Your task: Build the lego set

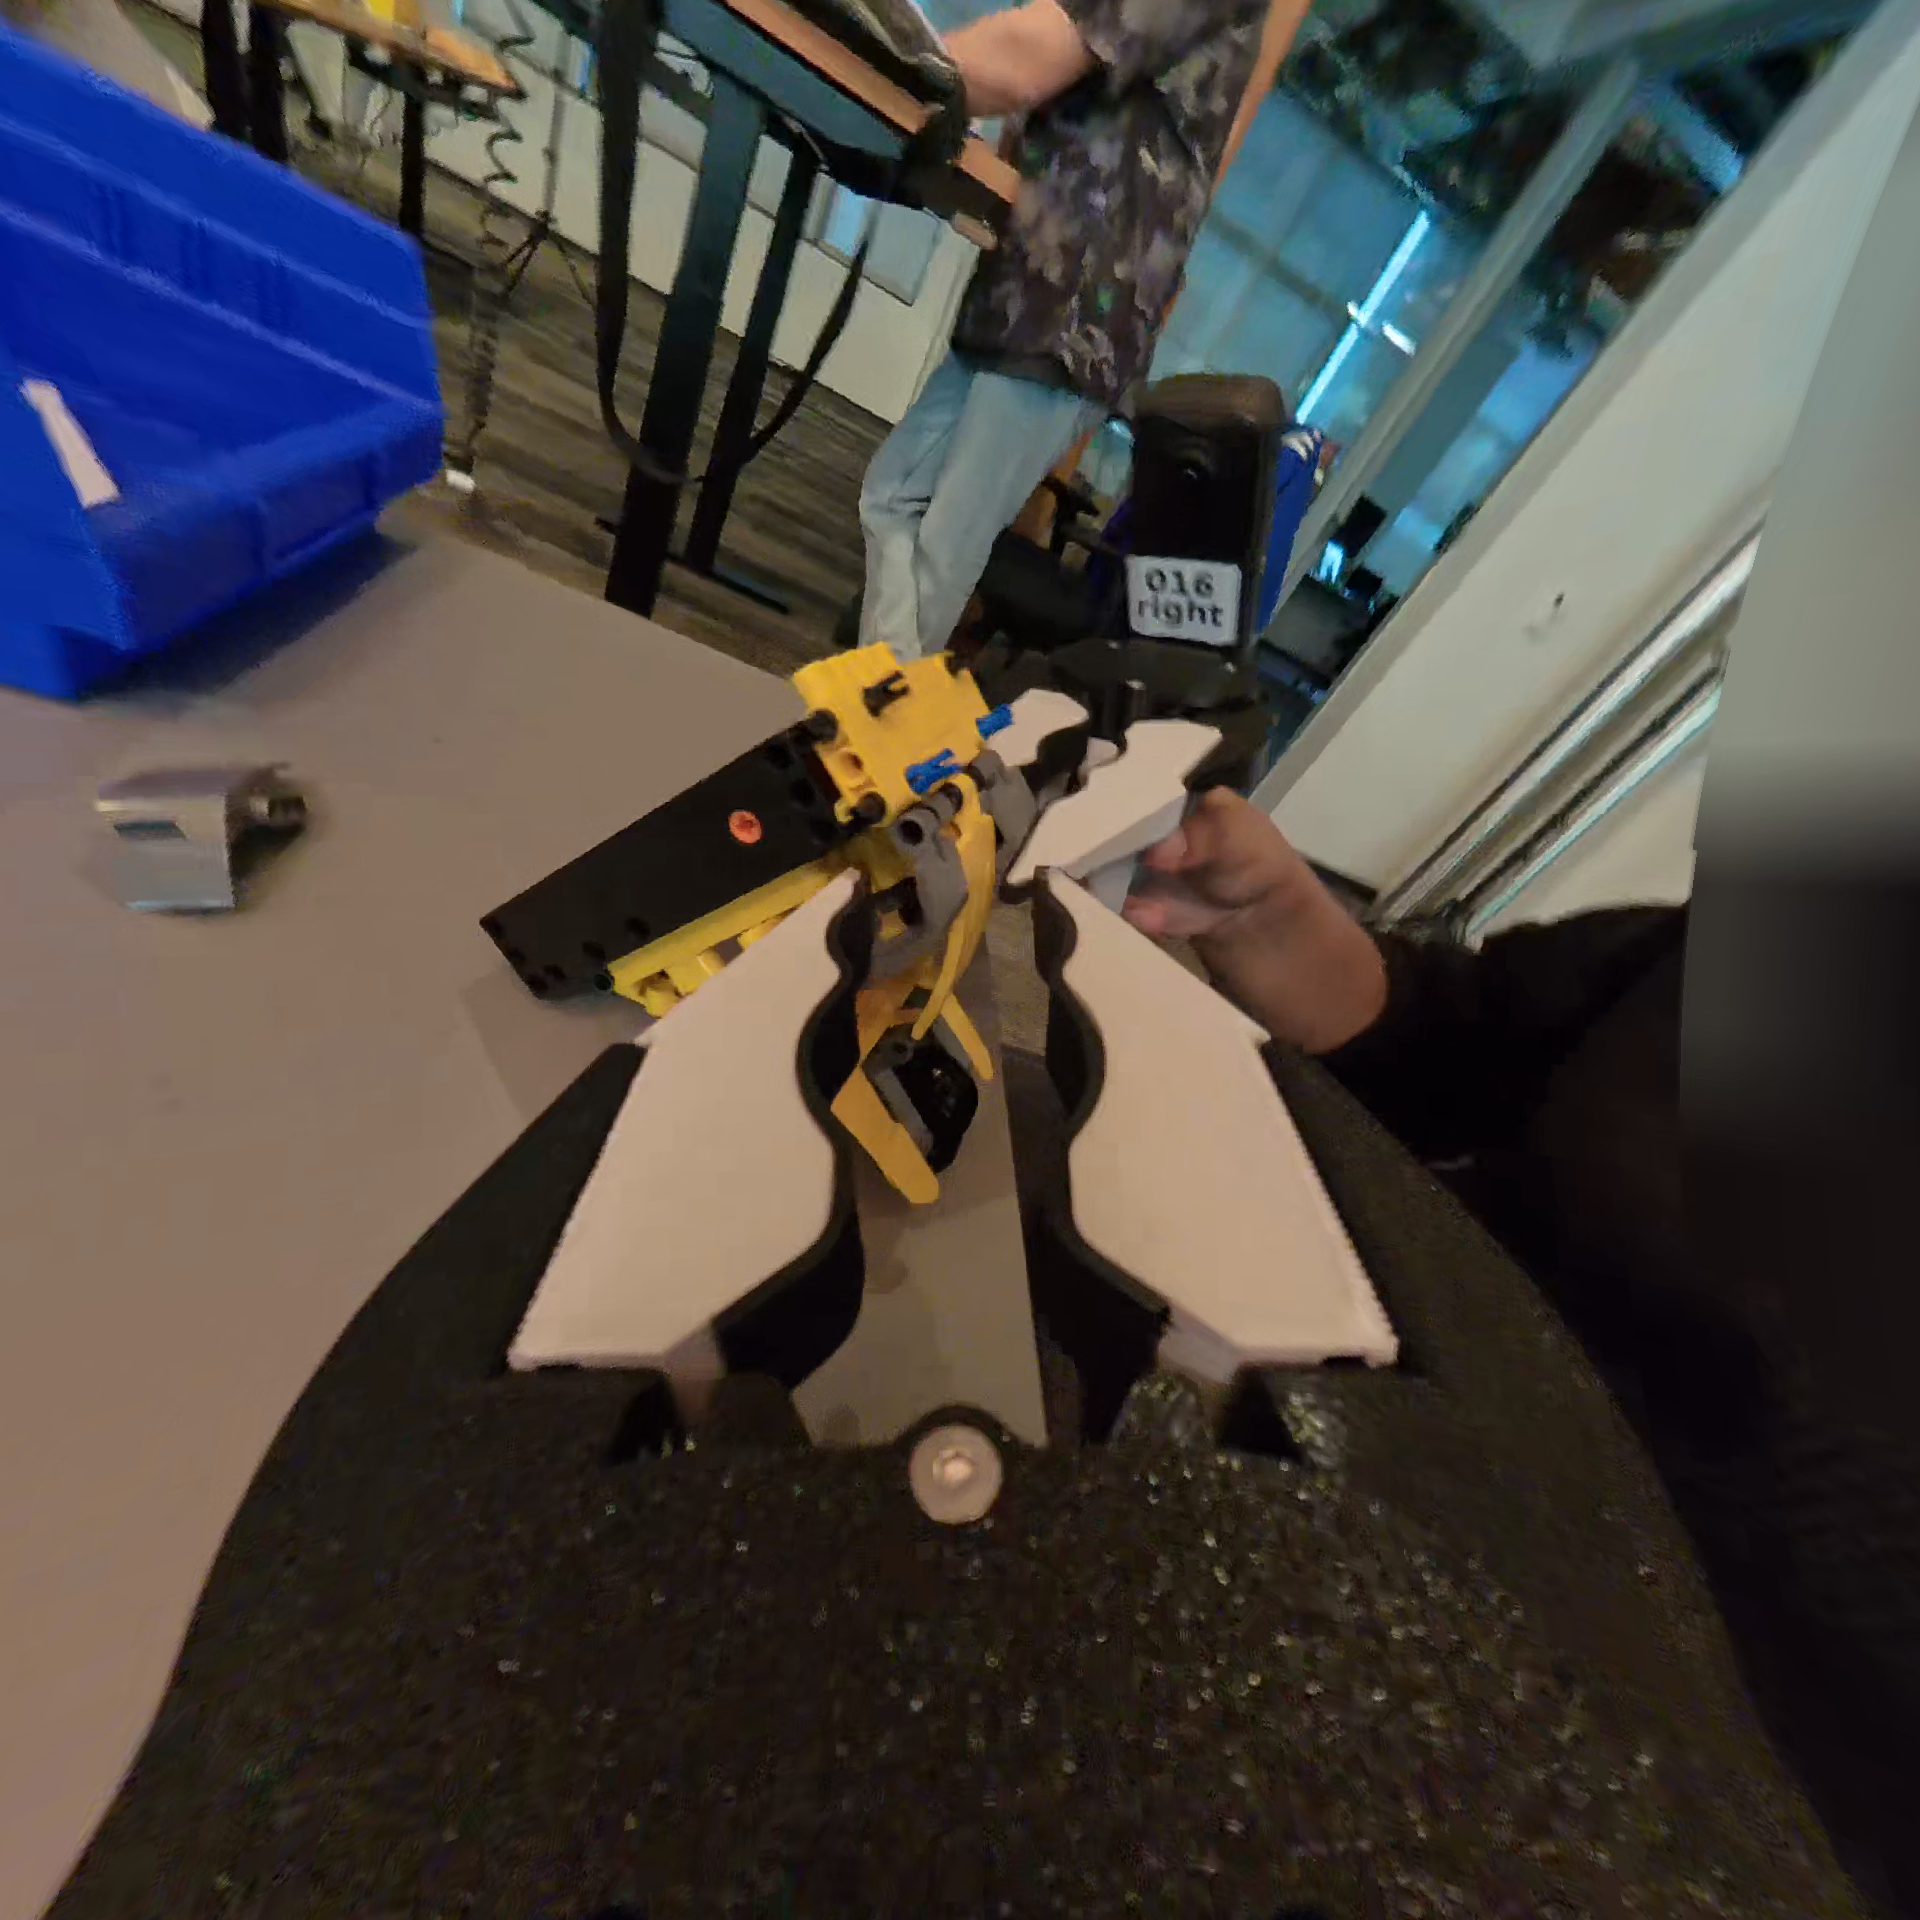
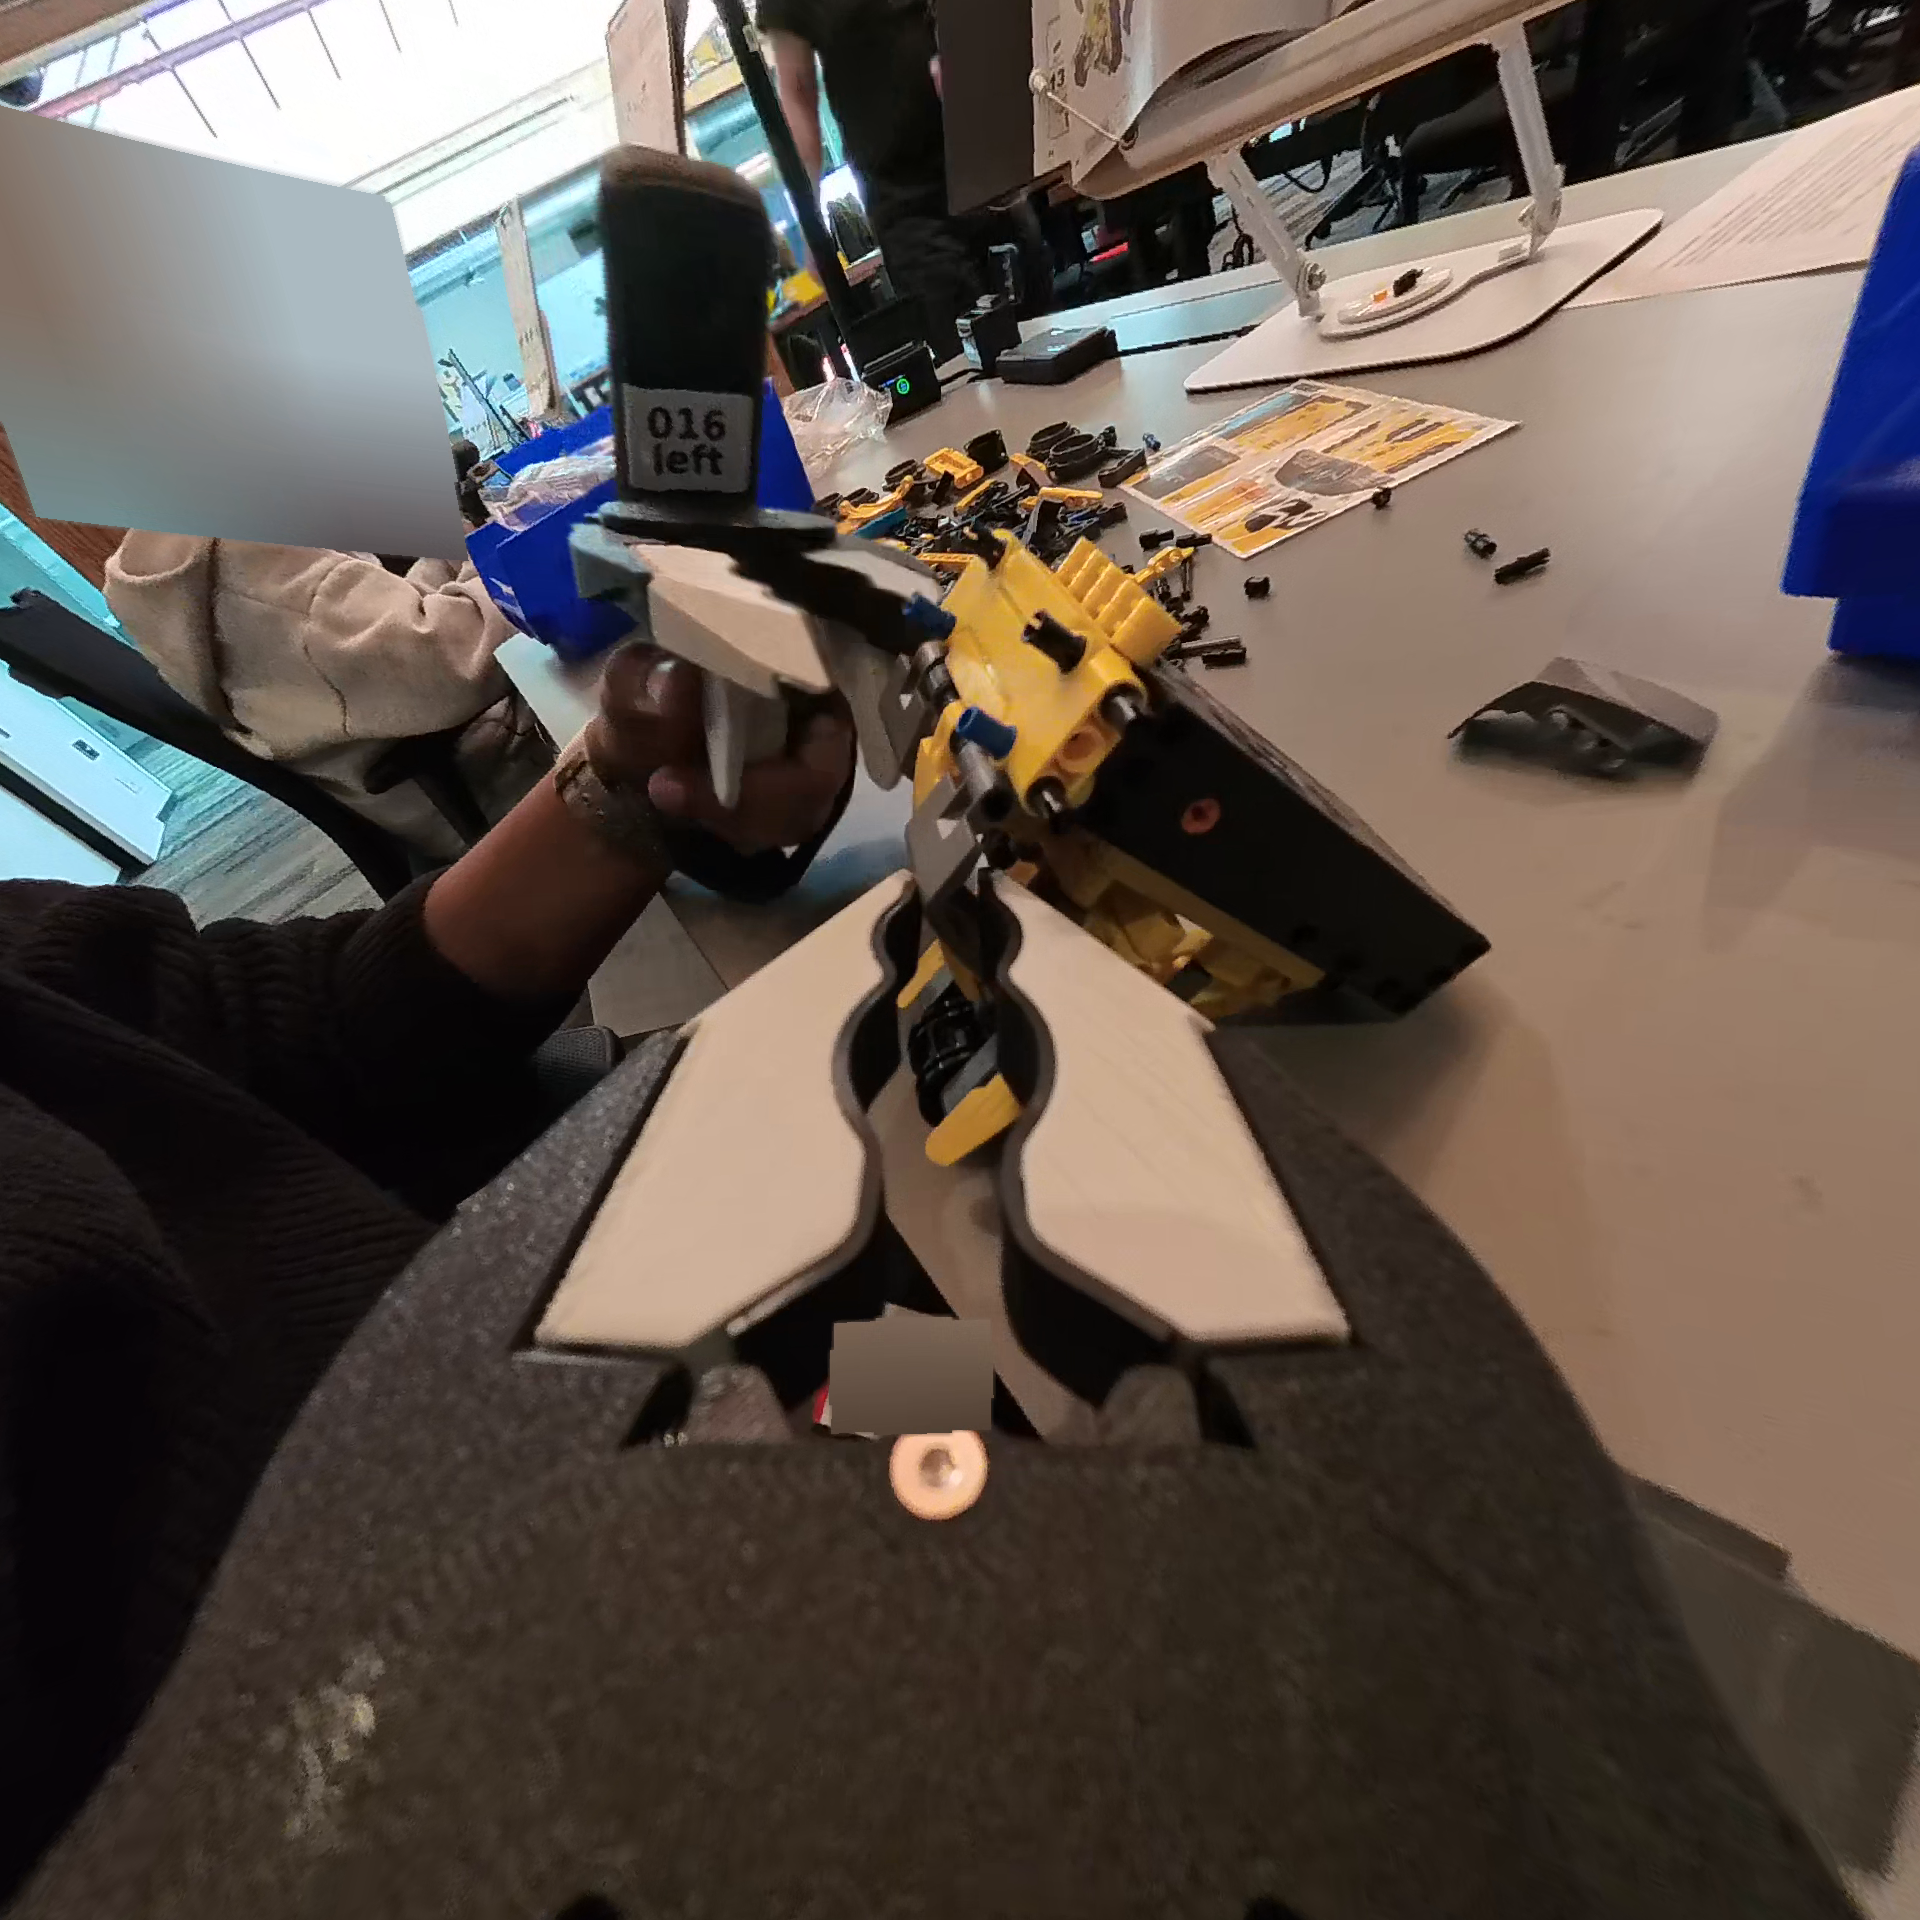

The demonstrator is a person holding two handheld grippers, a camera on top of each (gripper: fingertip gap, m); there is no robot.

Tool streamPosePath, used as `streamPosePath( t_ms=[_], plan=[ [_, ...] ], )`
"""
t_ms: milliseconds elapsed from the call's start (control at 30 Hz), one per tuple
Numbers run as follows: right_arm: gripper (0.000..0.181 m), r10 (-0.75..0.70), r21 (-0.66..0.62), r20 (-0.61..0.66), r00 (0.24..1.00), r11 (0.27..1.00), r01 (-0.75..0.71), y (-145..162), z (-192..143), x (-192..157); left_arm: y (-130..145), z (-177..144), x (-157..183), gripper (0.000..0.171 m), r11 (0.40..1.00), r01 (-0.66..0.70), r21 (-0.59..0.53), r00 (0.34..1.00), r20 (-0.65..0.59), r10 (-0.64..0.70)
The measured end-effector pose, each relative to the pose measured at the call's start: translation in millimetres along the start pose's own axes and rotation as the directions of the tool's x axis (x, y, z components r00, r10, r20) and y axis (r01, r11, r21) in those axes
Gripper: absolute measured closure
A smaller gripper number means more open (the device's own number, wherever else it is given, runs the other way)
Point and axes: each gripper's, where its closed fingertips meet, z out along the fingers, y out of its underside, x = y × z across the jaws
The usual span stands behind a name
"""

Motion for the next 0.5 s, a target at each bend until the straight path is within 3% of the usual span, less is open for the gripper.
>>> streamPosePath(
  t_ms=[100, 133, 167, 200, 333, 500],
  plan=[
    [0.171, 0.001, 0.005, 0.002, 1.000, 1.000, -0.001, -1.0, 0.2, -0.3, -6.3, 6.0, -5.6, 0.143, 0.986, 0.161, 0.053, 0.987, -0.021, -0.160],
    [0.171, 0.001, 0.011, 0.002, 1.000, 1.000, -0.001, -2.1, -0.4, -0.3, -8.5, 7.6, -6.1, 0.147, 0.977, 0.203, 0.070, 0.979, -0.036, -0.201],
    [0.170, 0.005, 0.020, 0.002, 1.000, 1.000, -0.005, -3.7, -1.4, -0.1, -8.2, 9.1, -6.6, 0.163, 0.970, 0.233, 0.072, 0.972, -0.046, -0.230],
    [0.170, 0.010, 0.023, 0.001, 1.000, 1.000, -0.010, -4.5, -2.4, 0.5, -8.7, 10.2, -5.7, 0.165, 0.964, 0.256, 0.077, 0.966, -0.059, -0.252],
    [0.169, 0.045, 0.036, 0.016, 0.999, 0.998, -0.045, -6.1, -3.7, 0.5, -8.4, 11.3, -5.7, 0.166, 0.958, 0.279, 0.072, 0.959, -0.063, -0.275],
    [0.160, 0.178, 0.100, 0.105, 0.978, 0.977, -0.189, -12.5, -5.9, -0.8, -7.4, 11.9, -8.9, 0.166, 0.949, 0.302, 0.084, 0.952, -0.065, -0.298]
  ],
)
